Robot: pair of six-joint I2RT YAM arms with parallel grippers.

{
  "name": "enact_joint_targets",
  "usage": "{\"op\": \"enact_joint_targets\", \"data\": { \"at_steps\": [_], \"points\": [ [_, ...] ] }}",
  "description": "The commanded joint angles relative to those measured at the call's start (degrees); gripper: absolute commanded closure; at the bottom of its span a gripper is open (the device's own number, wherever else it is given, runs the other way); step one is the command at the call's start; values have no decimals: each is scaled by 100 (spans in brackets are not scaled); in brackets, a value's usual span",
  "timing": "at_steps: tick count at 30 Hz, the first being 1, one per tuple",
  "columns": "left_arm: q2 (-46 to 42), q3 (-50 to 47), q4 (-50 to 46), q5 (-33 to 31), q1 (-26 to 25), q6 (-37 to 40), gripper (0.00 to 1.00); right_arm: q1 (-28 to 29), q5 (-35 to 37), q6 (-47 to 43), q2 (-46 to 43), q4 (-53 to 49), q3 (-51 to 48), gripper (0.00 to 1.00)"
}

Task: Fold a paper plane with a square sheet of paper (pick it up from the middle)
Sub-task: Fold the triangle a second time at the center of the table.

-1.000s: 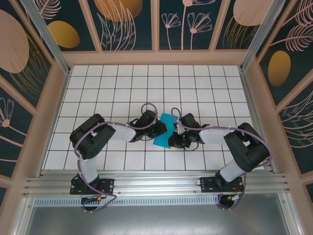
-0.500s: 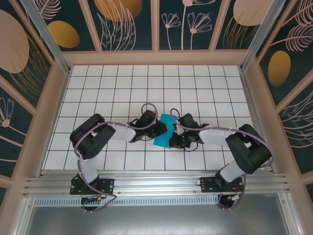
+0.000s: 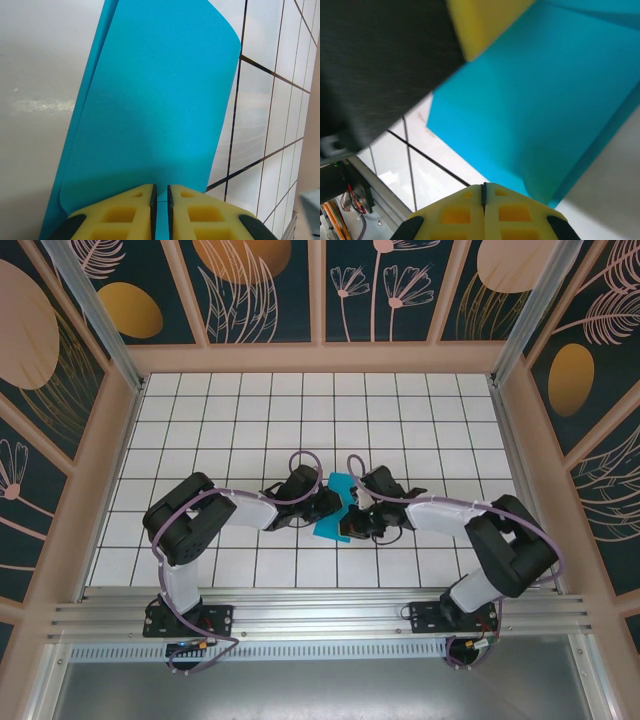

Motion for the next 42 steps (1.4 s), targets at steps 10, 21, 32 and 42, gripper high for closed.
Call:
{"op": "enact_joint_targets", "data": {
  "at_steps": [10,21,32,42],
  "points": [
    [287,-154,-473,-94,9,176,82,-36,-206,234,63,277,-839,97],
    [272,-156,-455,-66,9,183,82,-197,-279,418,-132,505,-123,95],
    [237,-145,-458,-75,10,219,82,-265,-54,476,378,659,-849,95],
    [-292,-22,-51,253,13,237,72,-286,-27,533,391,804,-995,99]
  ]
}}
